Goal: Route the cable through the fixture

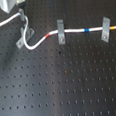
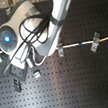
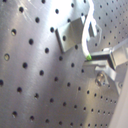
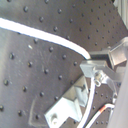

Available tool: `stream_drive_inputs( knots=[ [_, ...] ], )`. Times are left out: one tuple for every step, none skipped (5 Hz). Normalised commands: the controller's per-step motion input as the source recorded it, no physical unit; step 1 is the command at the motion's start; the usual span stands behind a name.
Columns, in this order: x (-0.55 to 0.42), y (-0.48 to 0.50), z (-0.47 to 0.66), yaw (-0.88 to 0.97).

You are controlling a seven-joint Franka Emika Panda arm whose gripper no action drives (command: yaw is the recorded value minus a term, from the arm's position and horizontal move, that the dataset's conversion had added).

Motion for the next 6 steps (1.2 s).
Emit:
stream_drive_inputs(
  knots=[
    [0.177,-0.394,-0.23,-0.02],
    [-0.074,-0.279,-0.30,0.00],
    [-0.084,-0.161,-0.24,0.00],
    [-0.037,-0.073,-0.02,0.01],
    [0.010,-0.404,-0.04,0.00],
    [-0.119,-0.444,-0.26,0.00]
  ],
)
